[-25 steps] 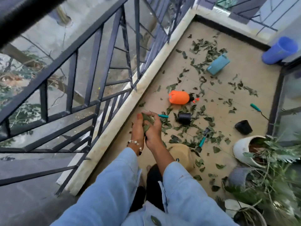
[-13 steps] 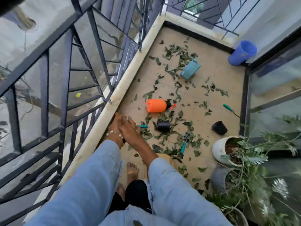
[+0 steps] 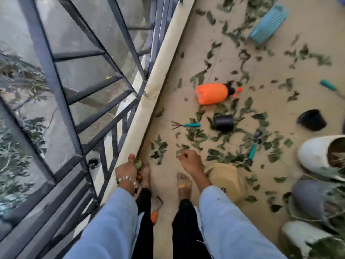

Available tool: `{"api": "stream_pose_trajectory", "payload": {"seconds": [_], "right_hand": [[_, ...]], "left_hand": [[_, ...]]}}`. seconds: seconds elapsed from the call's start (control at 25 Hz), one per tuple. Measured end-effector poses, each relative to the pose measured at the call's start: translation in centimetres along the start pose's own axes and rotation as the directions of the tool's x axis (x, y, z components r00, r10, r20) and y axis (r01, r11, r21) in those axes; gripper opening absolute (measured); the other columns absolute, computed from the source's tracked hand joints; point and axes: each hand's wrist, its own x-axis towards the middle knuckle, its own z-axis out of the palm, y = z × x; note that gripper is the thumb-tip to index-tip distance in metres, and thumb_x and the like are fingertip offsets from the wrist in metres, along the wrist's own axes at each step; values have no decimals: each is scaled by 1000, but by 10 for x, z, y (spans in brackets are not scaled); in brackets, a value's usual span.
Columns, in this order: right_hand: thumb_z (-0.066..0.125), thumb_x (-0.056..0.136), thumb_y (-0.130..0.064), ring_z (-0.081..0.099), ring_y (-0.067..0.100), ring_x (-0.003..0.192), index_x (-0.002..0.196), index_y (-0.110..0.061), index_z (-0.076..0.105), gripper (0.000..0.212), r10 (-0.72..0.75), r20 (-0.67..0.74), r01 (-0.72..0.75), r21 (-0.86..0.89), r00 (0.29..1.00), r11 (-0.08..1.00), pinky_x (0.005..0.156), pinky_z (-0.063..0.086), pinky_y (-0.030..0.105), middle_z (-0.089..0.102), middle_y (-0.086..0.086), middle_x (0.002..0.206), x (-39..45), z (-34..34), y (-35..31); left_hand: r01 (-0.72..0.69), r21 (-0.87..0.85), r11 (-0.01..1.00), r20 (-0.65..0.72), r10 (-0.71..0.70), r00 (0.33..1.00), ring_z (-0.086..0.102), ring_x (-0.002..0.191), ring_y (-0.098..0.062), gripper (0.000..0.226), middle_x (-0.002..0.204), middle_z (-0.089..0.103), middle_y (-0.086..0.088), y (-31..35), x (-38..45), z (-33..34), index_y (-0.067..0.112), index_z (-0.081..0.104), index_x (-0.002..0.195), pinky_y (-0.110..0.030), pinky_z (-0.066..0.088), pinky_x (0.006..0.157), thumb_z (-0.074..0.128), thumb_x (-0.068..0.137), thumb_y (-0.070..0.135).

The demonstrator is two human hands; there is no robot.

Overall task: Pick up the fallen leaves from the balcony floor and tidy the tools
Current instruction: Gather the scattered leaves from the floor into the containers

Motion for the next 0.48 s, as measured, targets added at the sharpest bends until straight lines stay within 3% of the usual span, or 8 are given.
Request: {"api": "stream_pose_trajectory", "payload": {"seconds": [0.12,0.28,0.36,0.4,0.48], "right_hand": [[54,91,-15,63,33,93,89,-2,68,19,63,31,-57,-158,998,986,75,49,33,69,17,94,84,69,51],[54,90,-13,58,32,106,105,-4,63,20,-26,214,95,-318,977,943,86,46,33,64,17,110,183,184,93],[50,92,-12,50,35,116,124,-4,52,33,-127,275,249,-472,953,846,92,41,36,52,20,127,220,228,109],[46,94,-9,44,36,122,136,-7,43,42,-177,287,312,-542,941,780,96,40,39,42,20,138,239,249,116],[39,98,-9,26,39,136,148,-17,27,52,-282,336,438,-662,899,608,100,41,47,17,17,155,271,281,130]], "left_hand": [[1,154,988,24,-4,1000,64,91,-49,63,94,67,-33,-35,113,32,14,59,63,-62,52,82,55,62,76],[-108,281,954,109,79,991,66,73,-36,55,67,63,-17,-44,205,84,10,59,58,-47,55,73,58,86,57],[-154,320,935,172,103,980,57,50,-25,56,57,56,-14,-54,248,111,3,60,61,-36,54,53,59,89,51],[-173,345,922,198,108,974,50,39,-20,55,54,55,-15,-59,268,123,1,60,62,-28,46,41,61,89,48],[-209,360,909,235,129,963,43,31,-15,54,58,59,-17,-70,307,142,1,59,59,-22,36,36,63,89,46]]}}
